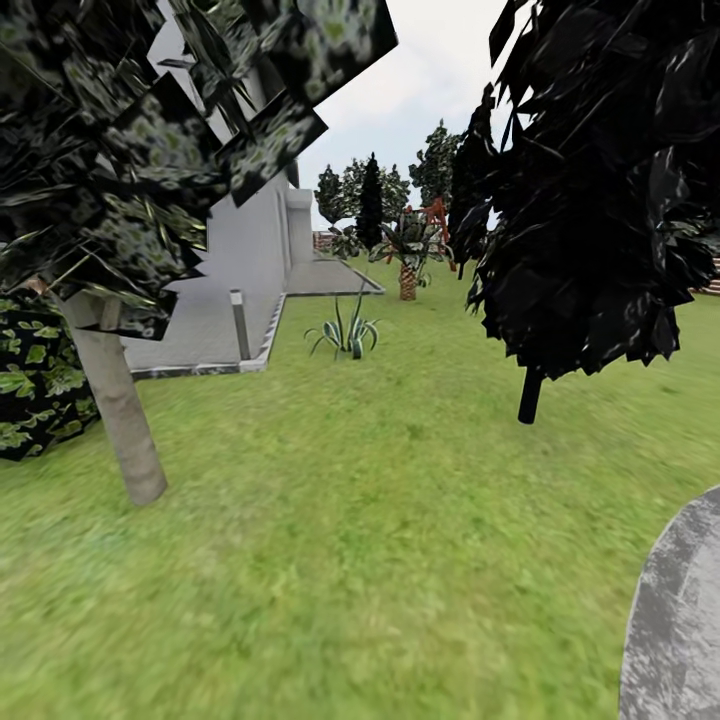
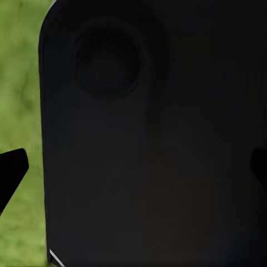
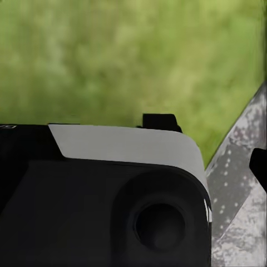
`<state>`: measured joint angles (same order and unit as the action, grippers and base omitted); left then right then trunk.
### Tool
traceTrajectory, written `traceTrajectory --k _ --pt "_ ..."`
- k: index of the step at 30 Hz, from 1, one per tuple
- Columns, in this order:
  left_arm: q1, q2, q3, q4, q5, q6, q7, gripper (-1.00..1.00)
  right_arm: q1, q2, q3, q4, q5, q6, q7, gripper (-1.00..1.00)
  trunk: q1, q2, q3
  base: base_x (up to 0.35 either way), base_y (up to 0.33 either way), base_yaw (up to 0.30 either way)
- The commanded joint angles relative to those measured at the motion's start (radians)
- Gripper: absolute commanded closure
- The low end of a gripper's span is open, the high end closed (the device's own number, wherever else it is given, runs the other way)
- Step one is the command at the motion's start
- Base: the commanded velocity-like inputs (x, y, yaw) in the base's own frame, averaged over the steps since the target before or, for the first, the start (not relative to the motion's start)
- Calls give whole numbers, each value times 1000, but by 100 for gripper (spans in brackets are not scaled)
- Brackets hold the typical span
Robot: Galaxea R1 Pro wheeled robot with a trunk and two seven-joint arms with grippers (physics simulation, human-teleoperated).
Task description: Take the three Easter eggs out of the wicker basket on the lawn in the garden, then place them on the lawn next to a single tree (choose any tree) so that all three eggs are next to the same tree and none are left in the basket.
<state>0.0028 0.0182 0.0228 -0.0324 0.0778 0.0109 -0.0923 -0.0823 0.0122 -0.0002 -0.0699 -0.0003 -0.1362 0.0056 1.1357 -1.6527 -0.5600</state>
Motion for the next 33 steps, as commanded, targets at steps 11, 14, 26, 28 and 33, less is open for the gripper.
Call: traceTrajectory --k 11,14,26,28,33 --pt "0 0 2 -1 8 1 -7 -100 -1 0 -1 1 -1 -3 1 -100 0 0 -1 313 -67 142" --pt "0 0 2 -1 8 1 -5 -100 -1 0 -1 1 -1 -3 1 -100 0 0 -1 324 -1 230" --pt "0 0 2 -1 8 1 -3 -100 -1 0 -1 1 -1 -3 1 -100 0 0 -1 324 -16 49" --pt "0 0 2 -1 8 1 -3 -100 -1 0 -1 1 -1 -3 1 -100 0 0 -1 306 -137 0" --pt "0 0 2 -1 8 0 -1 -100 -1 -1 0 1 0 -3 1 -100 0 0 -1 263 -197 0"
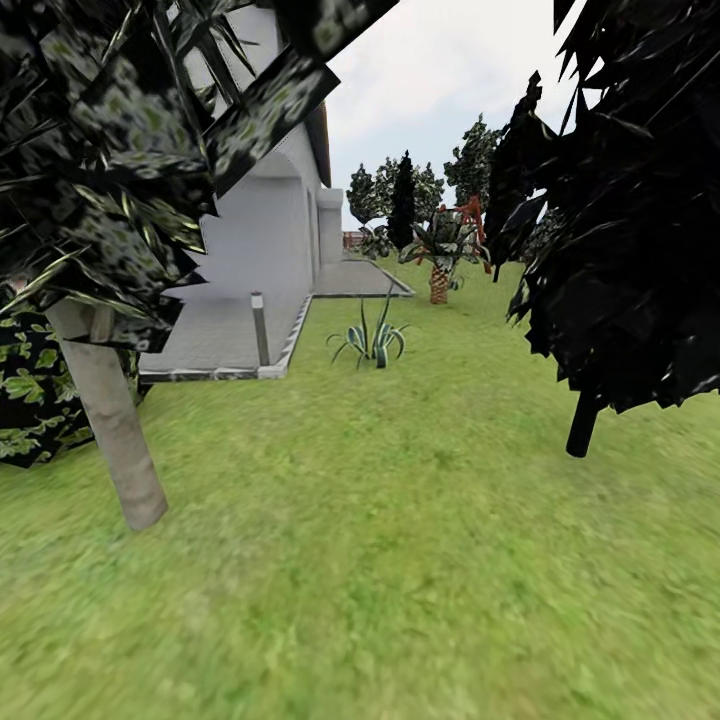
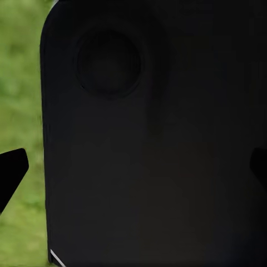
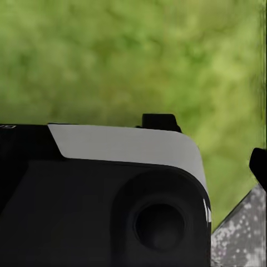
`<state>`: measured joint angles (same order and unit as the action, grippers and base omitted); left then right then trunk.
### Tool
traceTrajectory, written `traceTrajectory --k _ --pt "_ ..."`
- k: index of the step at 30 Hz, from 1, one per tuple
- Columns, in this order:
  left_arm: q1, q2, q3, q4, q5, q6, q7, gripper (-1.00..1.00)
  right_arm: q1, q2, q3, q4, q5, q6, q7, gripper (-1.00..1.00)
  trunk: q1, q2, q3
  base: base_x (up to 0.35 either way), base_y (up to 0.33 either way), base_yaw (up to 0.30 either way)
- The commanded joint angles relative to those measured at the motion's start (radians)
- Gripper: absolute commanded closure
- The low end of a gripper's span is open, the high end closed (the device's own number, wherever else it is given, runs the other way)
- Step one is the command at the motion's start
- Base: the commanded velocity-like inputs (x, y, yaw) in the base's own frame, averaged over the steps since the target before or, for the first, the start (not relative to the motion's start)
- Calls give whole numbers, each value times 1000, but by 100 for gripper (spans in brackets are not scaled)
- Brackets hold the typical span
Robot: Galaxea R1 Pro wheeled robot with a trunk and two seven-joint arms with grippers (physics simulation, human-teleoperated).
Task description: Take the three Easter eggs out of the wicker basket on the lawn in the garden, then place them on the lawn next to a single tree (choose any tree) so that all three eggs are next to the same tree and none are left in the basket.
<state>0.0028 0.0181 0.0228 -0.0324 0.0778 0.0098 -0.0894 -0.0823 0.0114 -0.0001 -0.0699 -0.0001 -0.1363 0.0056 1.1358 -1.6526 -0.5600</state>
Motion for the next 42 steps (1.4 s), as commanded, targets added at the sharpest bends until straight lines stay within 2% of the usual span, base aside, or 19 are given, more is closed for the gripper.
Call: traceTrajectory --k 1,42 --pt "0 0 2 -1 8 1 -4 -100 -1 0 0 1 0 -3 1 -100 0 0 -1 253 -208 0" --pt "0 0 2 -1 7 2 -10 -100 -1 0 0 1 0 -3 1 -100 0 0 -1 265 -189 0"
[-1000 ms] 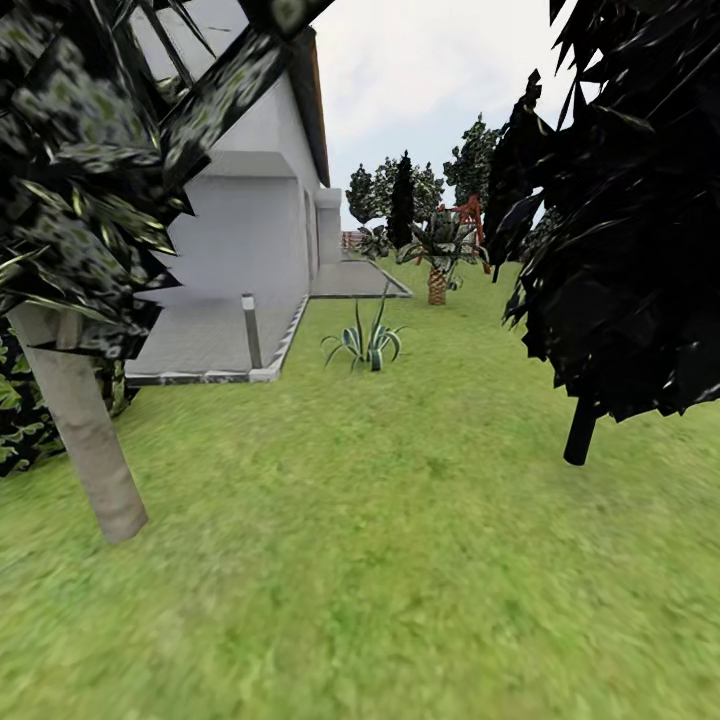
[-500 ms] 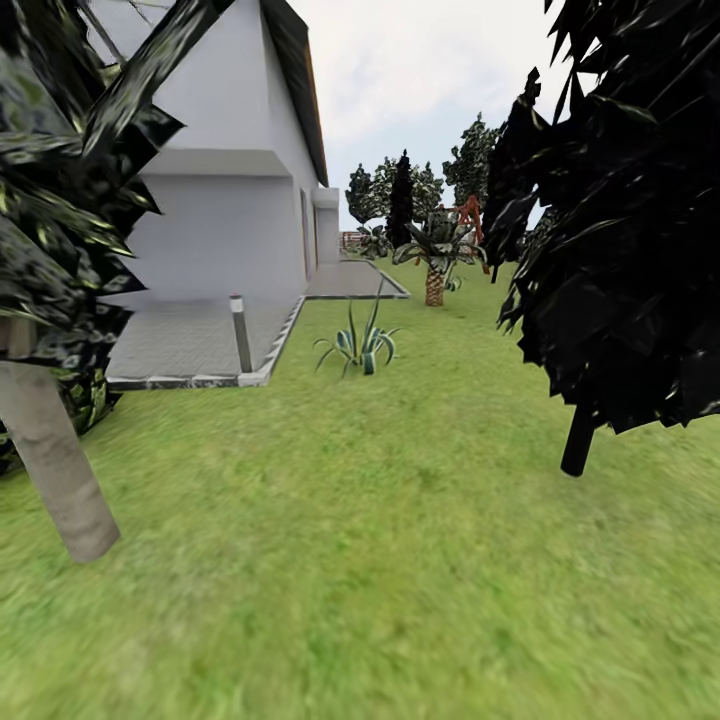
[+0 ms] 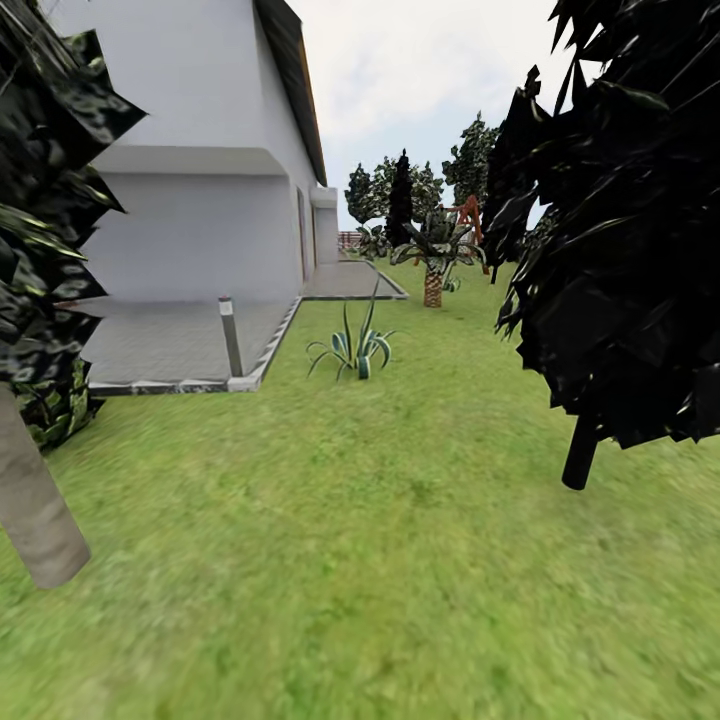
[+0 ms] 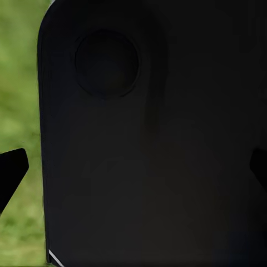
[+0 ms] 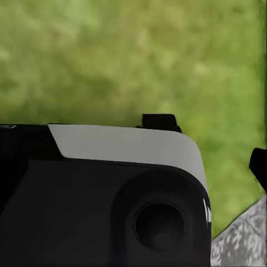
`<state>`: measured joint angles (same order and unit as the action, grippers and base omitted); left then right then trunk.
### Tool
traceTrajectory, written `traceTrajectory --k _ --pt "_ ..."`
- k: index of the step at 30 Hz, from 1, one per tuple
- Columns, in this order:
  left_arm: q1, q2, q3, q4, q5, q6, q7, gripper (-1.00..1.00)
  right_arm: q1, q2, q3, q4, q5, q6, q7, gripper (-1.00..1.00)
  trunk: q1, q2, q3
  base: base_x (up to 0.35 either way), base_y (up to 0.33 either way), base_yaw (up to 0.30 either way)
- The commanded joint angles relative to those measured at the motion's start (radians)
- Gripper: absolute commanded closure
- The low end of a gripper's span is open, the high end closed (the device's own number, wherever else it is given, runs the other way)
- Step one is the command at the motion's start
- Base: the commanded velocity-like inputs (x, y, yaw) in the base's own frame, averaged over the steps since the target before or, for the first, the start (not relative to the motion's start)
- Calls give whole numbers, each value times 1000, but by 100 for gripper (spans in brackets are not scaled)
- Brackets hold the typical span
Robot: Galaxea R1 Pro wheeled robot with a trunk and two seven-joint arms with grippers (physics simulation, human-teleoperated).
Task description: Take the three Easter eggs out of the wicker basket on the lawn in the garden, then place them on the lawn next to a single tree (choose any tree) so that all three eggs are next to the same tree and none are left in the basket.
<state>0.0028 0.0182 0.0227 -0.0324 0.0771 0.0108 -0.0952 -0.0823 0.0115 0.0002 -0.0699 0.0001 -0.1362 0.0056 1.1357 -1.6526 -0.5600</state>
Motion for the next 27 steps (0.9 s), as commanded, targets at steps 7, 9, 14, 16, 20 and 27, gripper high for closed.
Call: traceTrajectory --k 7,9,14,16,20,27 --pt "0 0 2 -1 7 1 -4 -100 0 1 0 1 0 -3 1 -100 1 0 -1 311 -102 0" --pt "0 0 1 -1 8 1 -5 -100 0 1 0 1 0 -3 1 -100 1 0 -1 314 -90 0" --pt "0 0 1 -1 8 1 -2 -100 0 1 0 1 0 -3 1 -100 1 0 -1 315 -85 0" --pt "0 0 1 -1 9 1 -2 -100 0 1 0 1 0 -3 1 -100 1 0 -1 315 -83 0" --pt "0 0 1 -1 8 1 -1 -100 -1 1 0 1 0 -3 1 -100 1 0 -1 315 -82 0" --pt "0 0 1 -1 7 1 3 -100 -1 0 0 1 0 -3 1 -100 1 0 -1 315 -77 0"
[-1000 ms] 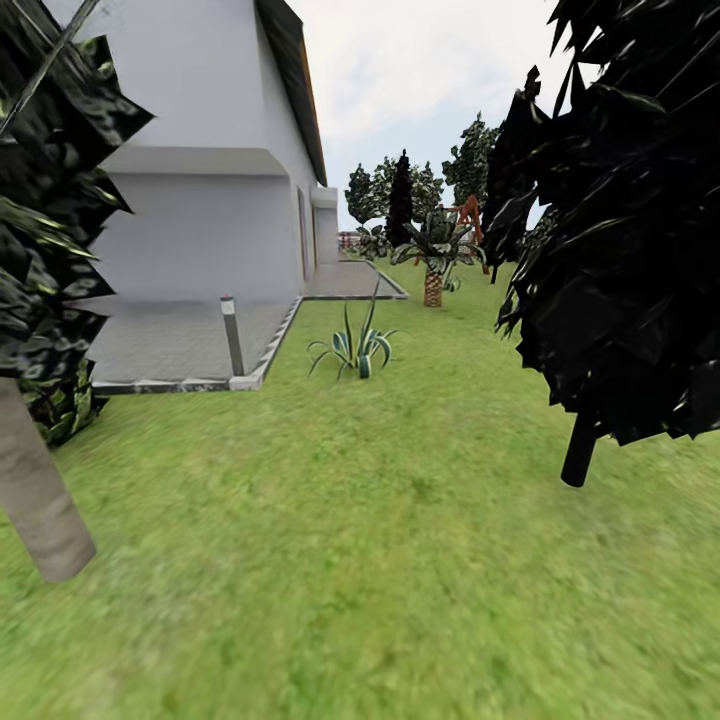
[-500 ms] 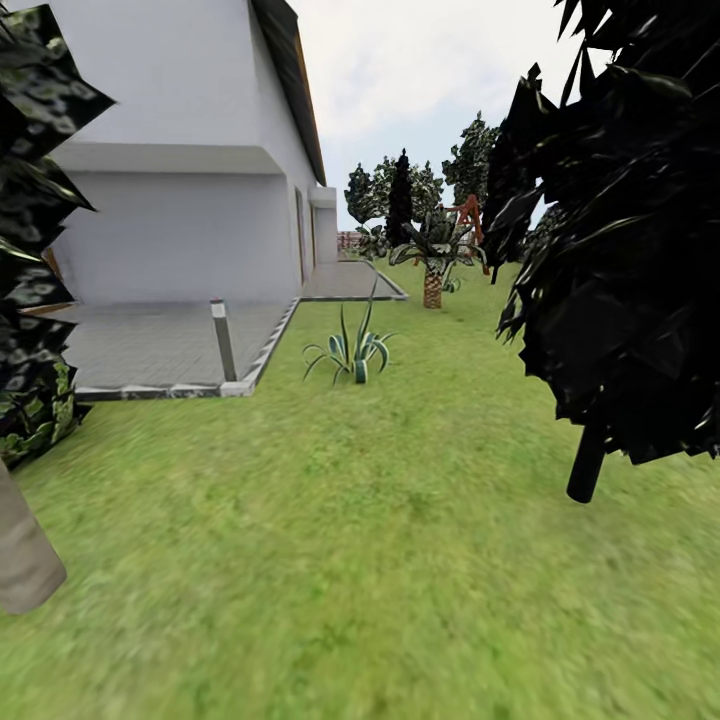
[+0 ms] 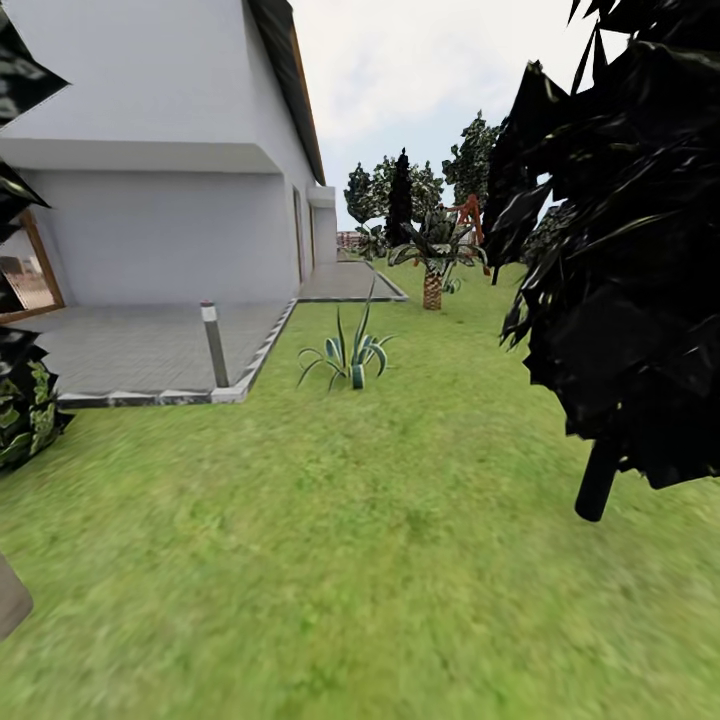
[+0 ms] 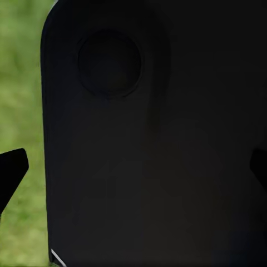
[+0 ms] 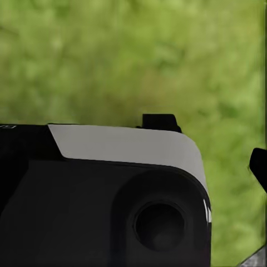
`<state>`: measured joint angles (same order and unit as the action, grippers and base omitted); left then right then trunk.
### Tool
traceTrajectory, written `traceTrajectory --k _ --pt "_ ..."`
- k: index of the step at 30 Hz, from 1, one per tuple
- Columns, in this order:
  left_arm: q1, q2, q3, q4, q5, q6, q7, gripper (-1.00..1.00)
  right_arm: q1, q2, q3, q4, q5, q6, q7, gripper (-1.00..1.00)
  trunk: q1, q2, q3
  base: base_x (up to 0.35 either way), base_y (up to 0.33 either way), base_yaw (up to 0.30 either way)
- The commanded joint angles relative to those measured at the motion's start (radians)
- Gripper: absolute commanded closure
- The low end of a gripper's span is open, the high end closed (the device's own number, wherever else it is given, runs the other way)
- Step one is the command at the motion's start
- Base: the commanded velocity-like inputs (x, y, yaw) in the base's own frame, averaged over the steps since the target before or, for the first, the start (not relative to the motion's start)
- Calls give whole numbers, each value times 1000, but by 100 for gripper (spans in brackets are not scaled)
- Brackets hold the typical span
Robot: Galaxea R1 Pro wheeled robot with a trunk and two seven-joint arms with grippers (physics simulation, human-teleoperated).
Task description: Take the three Easter eggs out of the wicker basket on the lawn in the garden, then place them on the lawn next to a single tree (choose any tree) so that all three eggs are next to the same tree and none are left in the basket.
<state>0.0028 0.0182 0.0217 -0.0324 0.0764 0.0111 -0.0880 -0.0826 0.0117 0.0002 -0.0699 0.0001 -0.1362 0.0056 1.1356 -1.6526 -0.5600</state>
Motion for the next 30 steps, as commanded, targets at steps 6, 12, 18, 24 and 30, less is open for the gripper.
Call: traceTrajectory --k 6,12,18,24,30 --pt "0 0 1 -1 8 1 -4 -100 0 0 0 1 0 -3 1 -100 1 0 -1 315 -76 0" --pt "0 0 1 -1 8 1 -4 -100 0 0 0 2 0 -3 1 -100 1 0 -1 315 -76 0" --pt "0 0 1 -1 8 1 -4 -100 0 0 0 2 0 -3 1 -100 1 0 -1 315 -76 0" --pt "0 0 2 -1 9 1 -3 -100 0 0 -1 4 0 -3 1 -100 1 0 -1 315 -76 0" --pt "0 0 2 -1 8 1 -2 -100 0 1 -2 4 -2 -3 1 -100 1 0 -1 315 -76 0"
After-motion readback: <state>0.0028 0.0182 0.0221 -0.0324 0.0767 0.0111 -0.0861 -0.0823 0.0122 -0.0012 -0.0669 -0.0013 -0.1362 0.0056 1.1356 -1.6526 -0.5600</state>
